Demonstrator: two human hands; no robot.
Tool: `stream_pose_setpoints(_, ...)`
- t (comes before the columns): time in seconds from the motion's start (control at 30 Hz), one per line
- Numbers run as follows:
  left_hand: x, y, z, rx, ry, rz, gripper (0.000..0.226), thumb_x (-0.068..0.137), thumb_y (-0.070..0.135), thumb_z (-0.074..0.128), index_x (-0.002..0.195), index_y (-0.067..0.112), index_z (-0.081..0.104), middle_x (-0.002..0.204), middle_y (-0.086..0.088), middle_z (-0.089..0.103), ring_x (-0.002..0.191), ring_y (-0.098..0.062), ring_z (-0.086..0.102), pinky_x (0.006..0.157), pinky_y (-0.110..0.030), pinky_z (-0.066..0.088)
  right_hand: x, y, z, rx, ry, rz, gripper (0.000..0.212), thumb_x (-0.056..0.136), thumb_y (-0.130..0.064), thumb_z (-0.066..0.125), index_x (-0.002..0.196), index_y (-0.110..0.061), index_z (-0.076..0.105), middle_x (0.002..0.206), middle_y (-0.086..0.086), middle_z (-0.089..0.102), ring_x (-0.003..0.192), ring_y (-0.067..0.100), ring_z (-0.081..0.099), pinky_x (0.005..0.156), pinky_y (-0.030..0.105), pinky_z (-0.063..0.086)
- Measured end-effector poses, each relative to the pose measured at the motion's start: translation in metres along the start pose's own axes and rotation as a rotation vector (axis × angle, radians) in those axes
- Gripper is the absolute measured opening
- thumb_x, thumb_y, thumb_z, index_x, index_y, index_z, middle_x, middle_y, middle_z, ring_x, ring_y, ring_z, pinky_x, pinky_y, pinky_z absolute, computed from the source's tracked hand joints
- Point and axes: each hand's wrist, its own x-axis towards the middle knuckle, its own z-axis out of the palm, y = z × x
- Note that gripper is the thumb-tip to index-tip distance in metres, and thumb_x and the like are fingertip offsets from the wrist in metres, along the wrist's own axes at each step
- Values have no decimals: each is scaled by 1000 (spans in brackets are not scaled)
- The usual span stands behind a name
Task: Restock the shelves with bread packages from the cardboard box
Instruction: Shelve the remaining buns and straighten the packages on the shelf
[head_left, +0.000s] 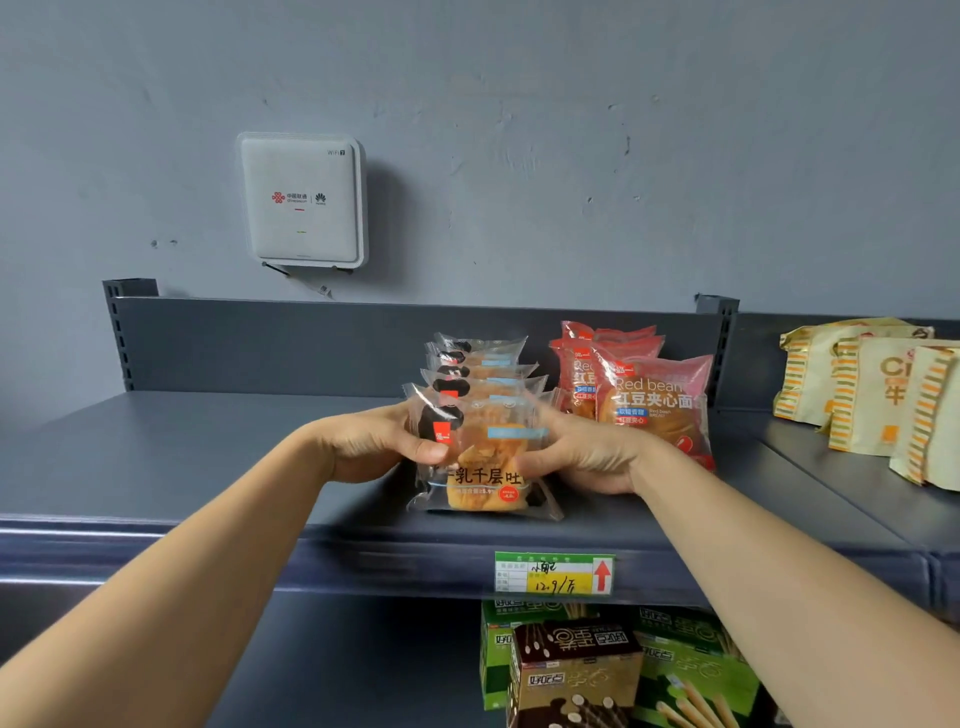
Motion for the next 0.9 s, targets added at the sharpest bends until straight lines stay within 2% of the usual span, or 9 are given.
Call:
stream_pose_setpoints(0.07,0,1,1,-33,59,12,61,66,10,78,120,14,50,86,10,69,84,-6,64,84,-20,45,5,-2,5,-40,60,-7,79,71,-2,74,128,-45,40,128,0,61,119,16,56,91,23,46)
stream_pose_setpoints(0.1,0,1,0,-55,96,10,59,69,5,71,123,14,49,89,9,69,87,-8,64,86,-21,44,8,-1,7,-55,79,-12,81,75,1,71,136,-40,37,131,0,59,122,17,55,92,24,47)
stream_pose_setpoints(0.17,-2,0,-5,-64,126,-6,62,67,8,73,124,12,51,98,4,69,97,-12,63,96,-29,39,12,1,7,-70,117,-8,84,77,-1,72,145,-30,32,134,1,56,126,19,51,97,27,45)
stream_pose_setpoints(0.27,-3,-5,-9,-33,123,-55,94,52,30,91,134,14,48,127,-4,63,122,-19,56,109,-34,33,13,1,7,-54,139,0,79,80,-1,70,144,-30,34,133,0,56,125,17,49,99,26,41)
stream_pose_setpoints(0.33,-3,-6,-8,-27,131,-70,111,44,39,94,140,17,42,138,-5,56,130,-21,49,111,-34,32,13,0,8,-43,121,-7,74,82,2,67,140,-34,37,133,0,56,123,15,51,94,24,43)
stream_pose_setpoints(0.53,-2,-5,-9,-59,173,-56,103,43,42,94,132,18,48,120,2,67,116,-12,61,95,-21,41,11,-3,12,-18,168,-22,67,85,5,62,137,-31,41,119,-6,62,107,5,59,75,14,49)
stream_pose_setpoints(0.7,-4,-7,-9,-97,193,-23,97,47,39,94,129,11,50,118,-5,67,114,-17,61,100,-28,39,11,-3,16,-13,155,-30,79,69,-5,72,137,-30,40,122,-5,59,113,10,56,81,19,50)
stream_pose_setpoints(0.8,-7,-7,-8,-134,187,-4,104,50,36,94,137,9,44,130,-12,61,120,-21,58,101,-28,42,13,-2,18,-33,183,-23,81,74,0,73,141,-28,36,124,-2,58,113,12,57,82,21,51)
stream_pose_setpoints(0.9,-11,-4,-5,-169,201,15,106,46,34,95,136,8,45,121,-10,65,114,-20,62,94,-24,48,10,-4,21,-28,209,-42,79,72,-3,74,138,-29,39,126,-2,59,116,14,56,85,22,49)
